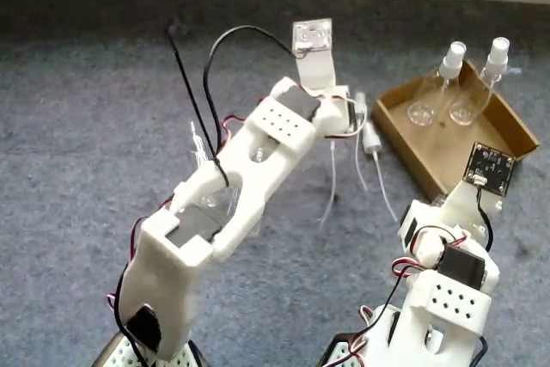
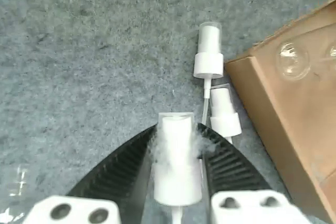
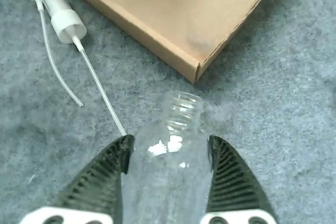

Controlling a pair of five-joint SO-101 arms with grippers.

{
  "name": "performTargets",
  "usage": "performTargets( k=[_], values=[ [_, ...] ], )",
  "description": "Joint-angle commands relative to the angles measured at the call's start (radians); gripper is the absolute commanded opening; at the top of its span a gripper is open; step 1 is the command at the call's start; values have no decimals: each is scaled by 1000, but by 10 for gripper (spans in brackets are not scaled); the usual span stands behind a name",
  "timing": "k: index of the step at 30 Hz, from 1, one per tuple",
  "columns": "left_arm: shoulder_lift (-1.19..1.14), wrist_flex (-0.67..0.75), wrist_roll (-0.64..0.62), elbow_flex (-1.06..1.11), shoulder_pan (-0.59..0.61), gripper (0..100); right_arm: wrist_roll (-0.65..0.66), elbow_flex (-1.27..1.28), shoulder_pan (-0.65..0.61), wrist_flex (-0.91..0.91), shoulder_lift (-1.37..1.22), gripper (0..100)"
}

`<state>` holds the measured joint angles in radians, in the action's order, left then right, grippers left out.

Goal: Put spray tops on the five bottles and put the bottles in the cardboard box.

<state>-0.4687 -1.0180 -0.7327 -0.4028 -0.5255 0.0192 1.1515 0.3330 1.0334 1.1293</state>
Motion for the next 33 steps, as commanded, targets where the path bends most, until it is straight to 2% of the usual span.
performTargets(
  k=[1, 6, 11, 14, 24, 27, 33],
  values=[
    [147, -74, -3, -58, 13, 42, 8, -15, 5, -18, 21, 35],
    [225, -161, 14, -61, 73, 42, 9, -44, -58, -12, 22, 35],
    [309, -242, 293, -58, 154, 42, 9, -88, -199, -12, 22, 35],
    [352, -310, 414, -58, 203, 42, 9, -122, -269, -12, 22, 35],
    [503, -566, 605, -58, 394, 42, 9, -209, -573, -22, 22, 35],
    [533, -649, 692, -56, 453, 42, 9, -199, -651, -110, 21, 35],
    [542, -700, 809, -8, 599, 42, 9, -168, -674, -309, 12, 35]
  ],
)
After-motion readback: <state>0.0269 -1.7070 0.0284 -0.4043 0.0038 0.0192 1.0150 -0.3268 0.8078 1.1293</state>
